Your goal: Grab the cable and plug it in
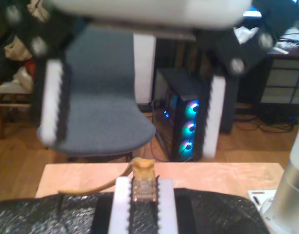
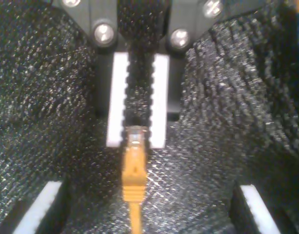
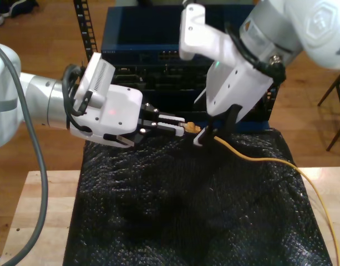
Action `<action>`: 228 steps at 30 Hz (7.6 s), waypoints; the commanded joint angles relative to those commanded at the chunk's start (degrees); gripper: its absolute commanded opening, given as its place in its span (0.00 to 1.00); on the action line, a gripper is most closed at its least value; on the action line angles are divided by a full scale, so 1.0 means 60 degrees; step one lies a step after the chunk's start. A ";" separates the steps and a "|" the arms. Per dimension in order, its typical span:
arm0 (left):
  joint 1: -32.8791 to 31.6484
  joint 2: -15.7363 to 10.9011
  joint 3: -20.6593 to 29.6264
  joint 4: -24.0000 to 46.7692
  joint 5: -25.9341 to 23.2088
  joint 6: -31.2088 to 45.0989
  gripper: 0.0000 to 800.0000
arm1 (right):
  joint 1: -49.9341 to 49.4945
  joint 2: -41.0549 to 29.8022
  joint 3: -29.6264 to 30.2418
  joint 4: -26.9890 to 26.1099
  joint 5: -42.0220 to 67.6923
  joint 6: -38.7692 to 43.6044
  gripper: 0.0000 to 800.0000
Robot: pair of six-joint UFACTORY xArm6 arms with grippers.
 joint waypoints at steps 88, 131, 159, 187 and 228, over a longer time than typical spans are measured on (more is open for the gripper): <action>0.0747 0.2051 0.0015 -0.3282 0.5773 -0.4278 0.00 | 0.2593 -0.4029 0.3194 0.0073 -0.5714 -0.3707 0.94; 0.0733 0.2051 0.0000 -0.3297 0.6095 -0.5216 0.01 | 0.2696 -0.4366 0.3766 0.0073 -0.6198 -0.3648 0.44; 0.0733 0.2066 -0.0015 -0.3297 0.6227 -0.5817 0.01 | 0.2872 -0.4410 0.3824 0.0073 -0.6183 -0.3634 0.40; 0.0733 0.2095 -0.0015 -0.3297 0.6374 -0.5832 0.01 | 0.2872 -0.4425 0.3839 0.0073 -0.6198 -0.3634 0.31; 0.0733 0.2095 -0.0029 -0.3297 0.6388 -0.5934 0.02 | 0.2886 -0.4586 0.3971 0.0410 -0.6198 -0.3604 0.00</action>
